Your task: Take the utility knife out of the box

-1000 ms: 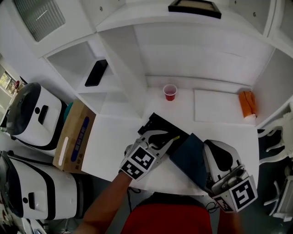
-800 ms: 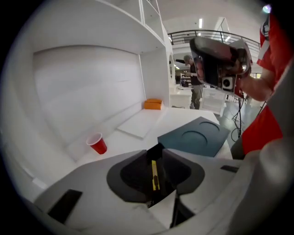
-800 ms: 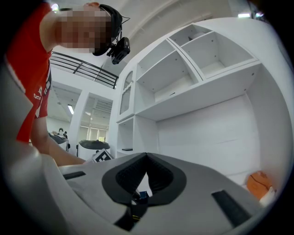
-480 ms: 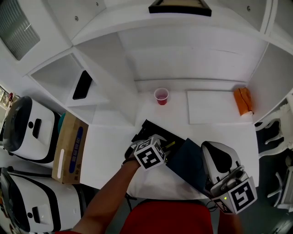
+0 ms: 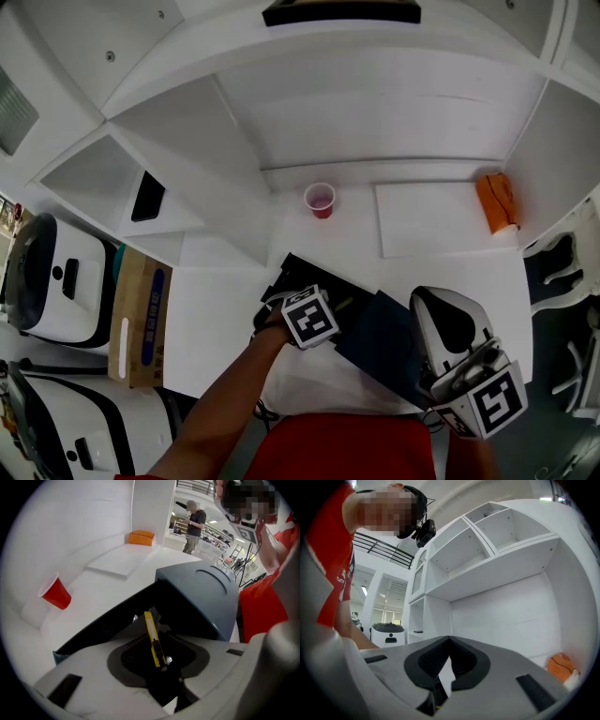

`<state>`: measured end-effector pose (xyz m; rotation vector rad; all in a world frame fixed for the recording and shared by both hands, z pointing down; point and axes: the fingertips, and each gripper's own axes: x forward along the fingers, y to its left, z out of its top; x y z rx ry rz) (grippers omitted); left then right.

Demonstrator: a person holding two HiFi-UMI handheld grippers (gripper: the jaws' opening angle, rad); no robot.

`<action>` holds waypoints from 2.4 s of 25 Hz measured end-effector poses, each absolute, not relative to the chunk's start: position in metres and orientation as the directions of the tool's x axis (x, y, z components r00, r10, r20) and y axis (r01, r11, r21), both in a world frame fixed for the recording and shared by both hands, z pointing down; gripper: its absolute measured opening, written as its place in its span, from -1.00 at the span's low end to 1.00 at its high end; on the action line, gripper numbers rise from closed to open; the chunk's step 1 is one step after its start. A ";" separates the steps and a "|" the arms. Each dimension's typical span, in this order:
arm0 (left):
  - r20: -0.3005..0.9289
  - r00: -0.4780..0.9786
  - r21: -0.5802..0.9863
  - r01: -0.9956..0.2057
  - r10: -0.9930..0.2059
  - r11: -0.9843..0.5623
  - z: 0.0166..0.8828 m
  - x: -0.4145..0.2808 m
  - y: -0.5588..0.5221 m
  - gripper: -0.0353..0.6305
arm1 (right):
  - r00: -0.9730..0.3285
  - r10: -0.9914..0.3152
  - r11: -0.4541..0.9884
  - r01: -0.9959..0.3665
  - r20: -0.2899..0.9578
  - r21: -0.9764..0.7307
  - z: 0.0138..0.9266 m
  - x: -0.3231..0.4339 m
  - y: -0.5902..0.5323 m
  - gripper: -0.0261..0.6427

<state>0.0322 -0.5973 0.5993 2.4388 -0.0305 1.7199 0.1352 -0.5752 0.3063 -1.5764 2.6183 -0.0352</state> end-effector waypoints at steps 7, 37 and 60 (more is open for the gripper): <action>0.936 0.340 0.148 -0.138 0.093 -0.979 0.603 0.031 -0.602 -0.41 | -0.459 -0.887 0.462 -0.883 -0.055 -0.079 0.312 0.140 -0.581 -0.94; 0.460 0.796 -0.058 -0.414 -0.393 -0.908 0.421 0.038 -0.602 -0.65 | -0.483 -0.870 0.489 -0.871 -0.095 -0.044 0.295 0.122 -0.552 -0.94; -0.078 0.809 -0.056 -0.587 -0.583 -0.807 0.302 0.028 -0.550 -0.65 | -0.541 -0.833 0.551 -0.830 -0.111 -0.090 0.298 0.096 -0.545 -0.94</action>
